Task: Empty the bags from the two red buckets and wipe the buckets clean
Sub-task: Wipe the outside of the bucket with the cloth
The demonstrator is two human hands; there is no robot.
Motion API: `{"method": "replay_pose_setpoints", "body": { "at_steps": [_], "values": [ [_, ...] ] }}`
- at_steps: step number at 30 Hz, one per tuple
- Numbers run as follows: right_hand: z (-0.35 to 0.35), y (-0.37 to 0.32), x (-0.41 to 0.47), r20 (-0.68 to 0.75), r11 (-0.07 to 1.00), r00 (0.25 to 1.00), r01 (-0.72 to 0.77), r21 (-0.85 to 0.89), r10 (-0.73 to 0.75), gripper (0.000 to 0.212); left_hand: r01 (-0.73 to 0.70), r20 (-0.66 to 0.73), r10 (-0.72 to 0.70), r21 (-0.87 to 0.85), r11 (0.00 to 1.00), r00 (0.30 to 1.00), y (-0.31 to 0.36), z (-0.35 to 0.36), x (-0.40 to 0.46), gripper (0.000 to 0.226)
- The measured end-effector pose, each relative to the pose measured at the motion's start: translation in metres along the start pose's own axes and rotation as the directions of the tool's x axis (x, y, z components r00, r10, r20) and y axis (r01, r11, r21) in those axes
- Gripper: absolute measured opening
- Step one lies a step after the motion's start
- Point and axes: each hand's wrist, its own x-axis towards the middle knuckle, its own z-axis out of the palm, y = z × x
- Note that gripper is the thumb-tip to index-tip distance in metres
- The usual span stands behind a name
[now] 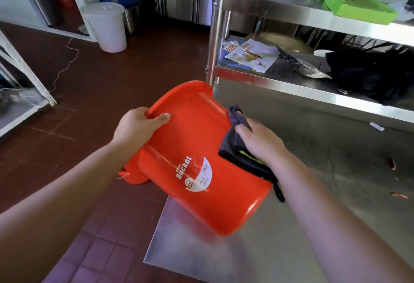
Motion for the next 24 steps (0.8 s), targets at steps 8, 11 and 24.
{"method": "replay_pose_setpoints", "body": {
  "at_steps": [8,11,24],
  "values": [
    [0.042,0.012,-0.102,-0.232,0.823,0.878,0.259,-0.505,-0.418,0.061,0.040,0.028,-0.039,-0.027,0.999,0.999,0.026,0.006,0.007,0.035],
    [0.046,0.018,-0.109,-0.186,0.783,0.847,0.347,-0.517,-0.498,0.059,0.045,0.000,-0.045,-0.056,0.997,0.999,0.025,0.006,-0.001,0.033],
    [0.027,-0.022,-0.039,-0.026,0.844,0.923,0.340,-0.414,-0.384,0.061,0.122,-0.170,-0.170,-0.260,0.958,0.971,-0.025,0.006,-0.074,0.035]
  ]
}}
